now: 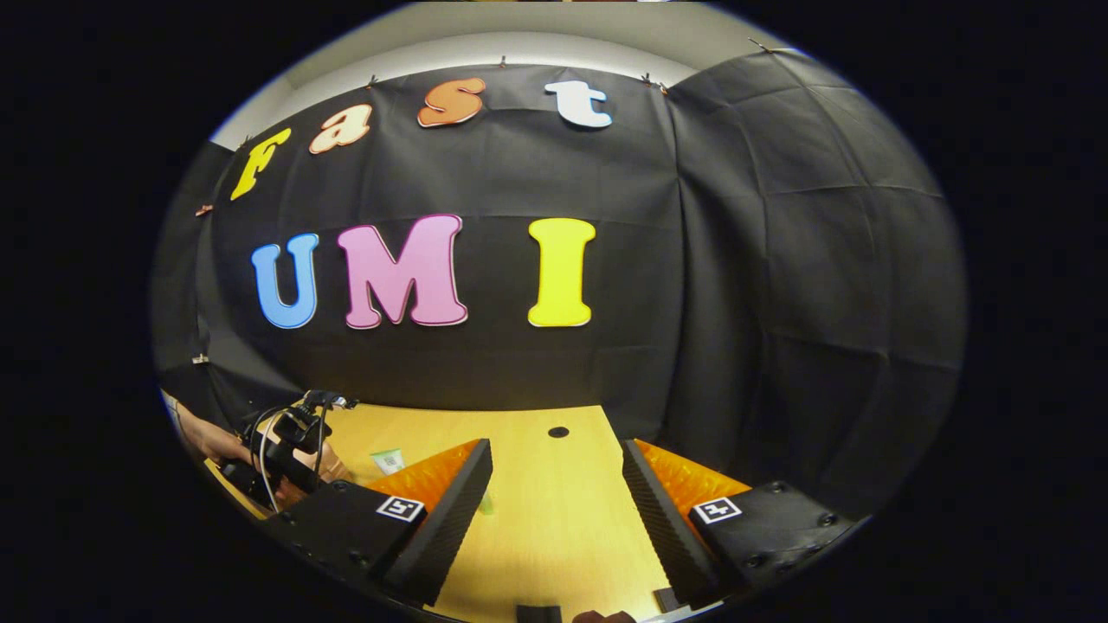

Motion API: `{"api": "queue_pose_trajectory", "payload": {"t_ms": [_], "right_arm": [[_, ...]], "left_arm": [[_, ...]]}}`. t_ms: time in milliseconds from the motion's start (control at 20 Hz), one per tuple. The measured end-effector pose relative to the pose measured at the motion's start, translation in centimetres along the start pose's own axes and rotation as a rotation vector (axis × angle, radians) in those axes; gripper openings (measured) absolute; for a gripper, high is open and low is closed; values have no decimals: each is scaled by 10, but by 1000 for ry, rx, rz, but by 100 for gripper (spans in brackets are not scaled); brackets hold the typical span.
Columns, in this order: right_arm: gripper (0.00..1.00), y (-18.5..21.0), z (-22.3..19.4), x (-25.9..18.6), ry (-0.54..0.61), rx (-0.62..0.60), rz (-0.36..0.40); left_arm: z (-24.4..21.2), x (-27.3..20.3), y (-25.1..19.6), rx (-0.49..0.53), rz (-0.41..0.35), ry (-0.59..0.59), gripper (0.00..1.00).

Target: First open the suitcase, pack the skin care products into it, and then close the suitcase.

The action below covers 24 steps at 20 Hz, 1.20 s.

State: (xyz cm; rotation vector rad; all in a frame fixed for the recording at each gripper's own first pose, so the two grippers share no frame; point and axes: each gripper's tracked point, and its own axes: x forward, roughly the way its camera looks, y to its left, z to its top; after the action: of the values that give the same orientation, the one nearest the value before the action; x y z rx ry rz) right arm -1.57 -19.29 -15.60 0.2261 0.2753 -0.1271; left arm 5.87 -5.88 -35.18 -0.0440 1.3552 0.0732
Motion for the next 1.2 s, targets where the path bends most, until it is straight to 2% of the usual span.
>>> {"api": "queue_pose_trajectory", "payload": {"t_ms": [150, 200, 250, 300, 400, 500, 600, 750, 800, 850, 1050, 1100, 1200], "right_arm": [[98, -19, -7, 12, 29, 39, -2], [98, -25, -11, 20, 38, 52, 3], [98, -27, -12, 25, 42, 56, 8], [98, -27, -14, 32, 54, 54, 15], [97, -18, -8, 42, 48, 37, 25], [97, 0, -3, 45, 36, 23, 40], [98, 27, -1, 52, 30, -5, 52], [98, 82, 10, 64, 5, -8, 82], [98, 102, 16, 68, -5, 3, 97], [98, 120, 19, 72, -10, 12, 114], [98, 182, 30, 82, -36, -20, 157], [98, 196, 30, 83, -40, -25, 165], [98, 226, 27, 81, -32, -26, 181]], "left_arm": [[1, 6, 0, -54, 20, 21, 83], [5, 8, 11, -25, 71, 2, 56], [7, 2, 13, -19, 68, -7, 47], [8, -5, 11, -18, 57, -4, 19], [14, -25, 12, -39, 21, 3, 16], [27, -63, 17, -44, -64, -47, 14], [48, -117, 43, -10, -95, -142, 14], [69, -187, 97, -19, -124, -265, 14], [74, -206, 122, -30, -113, -306, 12], [76, -220, 151, -31, -89, -340, 14], [72, -247, 317, -14, 182, -434, 14], [69, -244, 350, -44, 202, -438, 14], [67, -236, 392, -97, 179, -455, 14]]}}
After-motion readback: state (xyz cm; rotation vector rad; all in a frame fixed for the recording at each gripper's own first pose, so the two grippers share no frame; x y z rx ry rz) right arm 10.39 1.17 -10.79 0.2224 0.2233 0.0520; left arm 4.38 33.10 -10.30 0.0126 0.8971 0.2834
